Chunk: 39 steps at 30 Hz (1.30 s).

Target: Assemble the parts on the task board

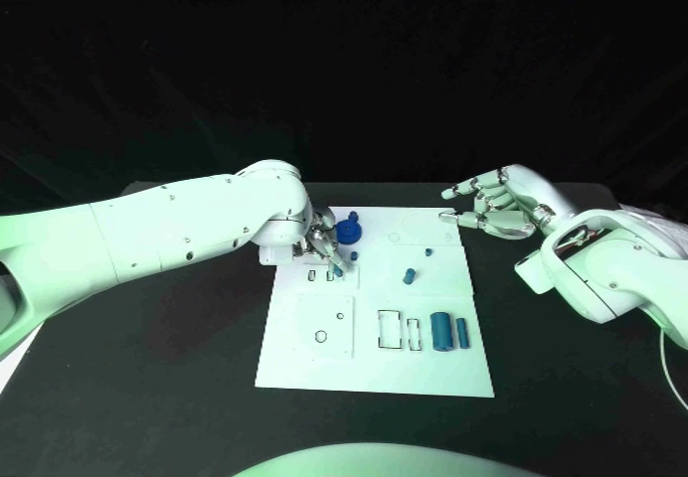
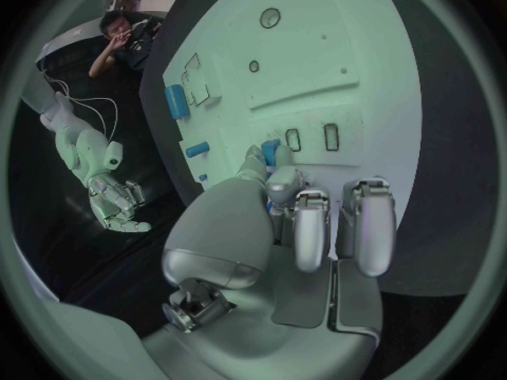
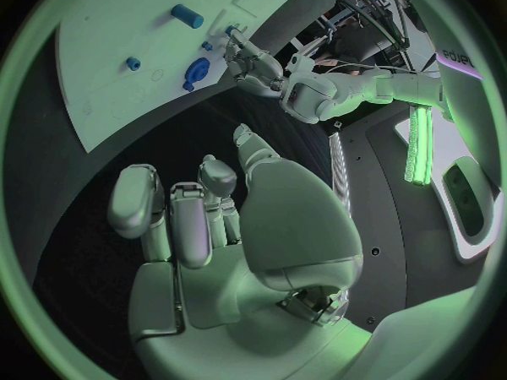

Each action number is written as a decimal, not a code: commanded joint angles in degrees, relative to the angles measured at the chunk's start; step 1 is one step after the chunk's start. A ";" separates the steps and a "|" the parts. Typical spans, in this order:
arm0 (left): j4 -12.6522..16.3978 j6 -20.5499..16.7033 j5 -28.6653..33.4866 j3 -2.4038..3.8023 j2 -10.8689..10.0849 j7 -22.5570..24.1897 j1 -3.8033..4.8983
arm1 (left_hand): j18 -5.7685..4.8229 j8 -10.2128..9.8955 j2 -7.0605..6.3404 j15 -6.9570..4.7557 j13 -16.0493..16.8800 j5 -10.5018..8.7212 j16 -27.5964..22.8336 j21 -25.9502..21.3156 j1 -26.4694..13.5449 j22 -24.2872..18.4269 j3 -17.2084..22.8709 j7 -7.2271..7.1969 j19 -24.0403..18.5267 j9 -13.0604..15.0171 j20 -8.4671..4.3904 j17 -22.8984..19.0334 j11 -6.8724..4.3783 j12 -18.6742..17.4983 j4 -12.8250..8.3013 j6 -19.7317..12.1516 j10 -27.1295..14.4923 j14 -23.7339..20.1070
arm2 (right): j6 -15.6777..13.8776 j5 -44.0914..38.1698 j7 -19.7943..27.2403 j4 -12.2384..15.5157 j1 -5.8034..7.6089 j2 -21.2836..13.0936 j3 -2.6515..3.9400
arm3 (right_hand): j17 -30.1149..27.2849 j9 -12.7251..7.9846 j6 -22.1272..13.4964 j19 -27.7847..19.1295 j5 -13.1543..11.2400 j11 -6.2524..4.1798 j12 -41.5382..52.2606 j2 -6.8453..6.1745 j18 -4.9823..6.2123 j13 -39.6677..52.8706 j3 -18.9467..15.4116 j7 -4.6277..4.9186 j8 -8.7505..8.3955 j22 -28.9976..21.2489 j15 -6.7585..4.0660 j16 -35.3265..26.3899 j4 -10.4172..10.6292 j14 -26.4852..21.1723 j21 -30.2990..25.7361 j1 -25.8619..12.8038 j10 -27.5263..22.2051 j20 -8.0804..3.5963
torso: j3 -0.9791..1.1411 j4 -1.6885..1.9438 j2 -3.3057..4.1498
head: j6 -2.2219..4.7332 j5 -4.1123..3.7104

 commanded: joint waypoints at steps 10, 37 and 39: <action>1.35 -2.19 3.10 -0.18 -1.07 0.29 -0.24 | -0.17 -0.74 -11.29 0.59 -1.32 1.70 0.18 -0.43 -10.21 7.96 38.32 0.89 1.96 3.56 0.83 15.06 0.73 -1.99 -6.02 0.22 0.12 6.14 | 1.56 -0.14 -0.14 -0.54 -0.09 0.31 0.01 | 1.37 0.08 0.40 -0.34 0.32 -0.06 -0.15 0.02 0.79 0.07 -0.47 0.06 0.33 -0.03 0.06 -0.15 0.01 2.93 -0.27 0.67 -0.17 -0.17 | 0.00 0.06 -0.01 | -0.04 -0.03; 11.78 -21.00 -1.65 -0.27 -9.18 0.91 -3.54 | -0.26 1.06 -14.11 0.13 0.40 3.76 0.18 -0.29 -16.33 8.46 47.51 0.42 2.30 7.39 0.46 15.06 0.38 -0.32 -9.34 0.59 2.19 6.14 | 2.29 0.10 0.61 -1.06 -0.24 0.25 -0.06 | 0.96 0.09 0.43 -0.79 0.36 -0.06 -0.63 0.09 0.92 -0.32 -0.58 0.06 0.32 -0.72 0.06 -0.44 0.07 2.84 -0.62 0.68 -0.42 -0.18 | 0.34 0.85 -0.42 | -0.63 0.53; 11.89 -21.71 -2.90 -0.28 -9.24 0.80 -3.98 | -0.26 1.07 -14.14 0.13 0.41 3.78 0.18 -0.29 -16.35 8.47 47.57 0.42 2.30 7.41 0.45 15.06 0.37 -0.31 -9.38 0.61 2.21 6.14 | 2.28 0.10 0.58 -1.04 -0.24 0.22 -0.06 | 0.96 0.09 0.43 -0.79 0.36 -0.06 -0.63 0.09 0.92 -0.32 -0.58 0.06 0.32 -0.72 0.06 -0.44 0.07 2.84 -0.62 0.68 -0.42 -0.18 | 0.34 0.92 -0.41 | -0.69 0.47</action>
